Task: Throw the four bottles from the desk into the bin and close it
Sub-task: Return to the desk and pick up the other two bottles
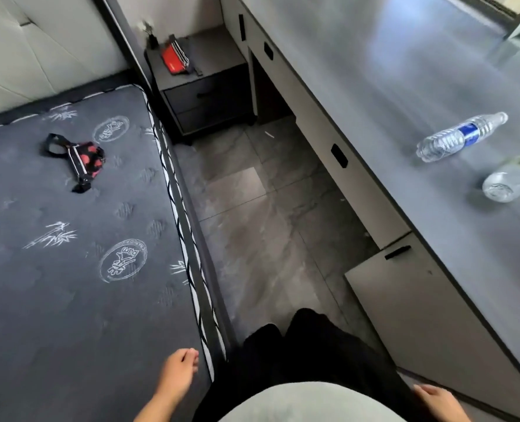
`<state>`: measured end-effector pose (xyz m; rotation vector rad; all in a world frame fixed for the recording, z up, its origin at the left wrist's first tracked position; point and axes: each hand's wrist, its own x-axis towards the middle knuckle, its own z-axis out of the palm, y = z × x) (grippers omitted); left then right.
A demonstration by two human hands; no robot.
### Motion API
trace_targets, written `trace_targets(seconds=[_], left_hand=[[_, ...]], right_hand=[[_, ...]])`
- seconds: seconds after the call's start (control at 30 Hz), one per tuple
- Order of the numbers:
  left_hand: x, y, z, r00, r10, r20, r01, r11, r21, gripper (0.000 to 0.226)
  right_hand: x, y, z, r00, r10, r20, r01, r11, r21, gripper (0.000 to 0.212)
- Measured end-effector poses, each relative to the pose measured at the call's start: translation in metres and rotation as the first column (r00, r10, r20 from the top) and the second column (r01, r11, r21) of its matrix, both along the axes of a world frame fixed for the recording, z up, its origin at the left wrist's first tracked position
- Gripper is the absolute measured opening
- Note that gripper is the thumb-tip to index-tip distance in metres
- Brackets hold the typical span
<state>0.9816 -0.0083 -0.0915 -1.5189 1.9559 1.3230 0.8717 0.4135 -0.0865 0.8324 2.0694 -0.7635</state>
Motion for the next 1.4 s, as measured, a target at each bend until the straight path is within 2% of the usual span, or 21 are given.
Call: trace_targets(seconds=[0.17, 0.27, 0.53, 0.67, 0.77, 0.83, 0.93, 1.1, 1.2, 1.27, 1.33, 1.4], left_hand=[[-0.079, -0.027, -0.005, 0.992, -0.123, -0.037, 0.123, 0.992, -0.009, 0.026], [-0.116, -0.036, -0.011, 0.985, -0.17, -0.026, 0.17, 0.985, -0.011, 0.023], [-0.184, -0.057, -0.013, 0.988, -0.152, -0.016, 0.152, 0.988, -0.009, 0.017], [-0.219, -0.071, -0.019, 0.991, -0.134, -0.009, 0.134, 0.991, 0.024, 0.034], [-0.257, -0.091, -0.033, 0.988, -0.153, 0.026, 0.152, 0.987, 0.05, 0.036], [-0.289, -0.1, -0.035, 0.974, -0.223, 0.042, 0.22, 0.974, 0.062, 0.034], [-0.346, -0.099, -0.026, 0.941, -0.338, -0.017, 0.339, 0.941, 0.022, 0.026], [-0.44, -0.072, -0.002, 0.816, -0.575, -0.061, 0.577, 0.816, 0.024, 0.034], [-0.486, -0.041, 0.016, 0.699, -0.707, -0.107, 0.711, 0.704, -0.009, 0.033], [-0.512, -0.013, 0.03, 0.603, -0.788, -0.124, 0.791, 0.611, -0.033, 0.029], [-0.533, 0.018, 0.043, 0.515, -0.843, -0.157, 0.848, 0.528, -0.054, 0.029], [-0.552, 0.055, 0.058, 0.427, -0.881, -0.204, 0.891, 0.449, -0.073, 0.031]], right_hand=[[-0.033, -0.018, -0.01, 0.998, -0.07, 0.005, 0.07, 0.997, -0.007, 0.017], [-0.067, -0.025, -0.014, 0.986, -0.159, -0.047, 0.157, 0.987, -0.039, 0.016], [-0.168, -0.054, -0.016, 0.967, -0.22, -0.131, 0.197, 0.966, -0.168, 0.018], [-0.189, -0.067, -0.015, 0.951, -0.275, -0.144, 0.243, 0.948, -0.205, 0.02], [-0.194, -0.069, -0.015, 0.929, -0.346, -0.133, 0.322, 0.931, -0.172, 0.021], [-0.193, -0.068, -0.013, 0.908, -0.401, -0.124, 0.383, 0.913, -0.142, 0.021], [-0.186, -0.074, -0.006, 0.862, -0.495, -0.112, 0.487, 0.869, -0.089, 0.019], [-0.169, -0.09, -0.001, 0.775, -0.629, -0.063, 0.626, 0.777, -0.06, 0.018], [-0.166, -0.099, 0.001, 0.752, -0.659, -0.018, 0.651, 0.747, -0.132, 0.023], [-0.167, -0.101, 0.007, 0.73, -0.682, -0.049, 0.672, 0.729, -0.132, 0.025], [-0.173, -0.098, 0.016, 0.664, -0.742, -0.093, 0.731, 0.67, -0.13, 0.023], [-0.183, -0.093, 0.026, 0.549, -0.822, -0.152, 0.801, 0.569, -0.184, 0.02]])
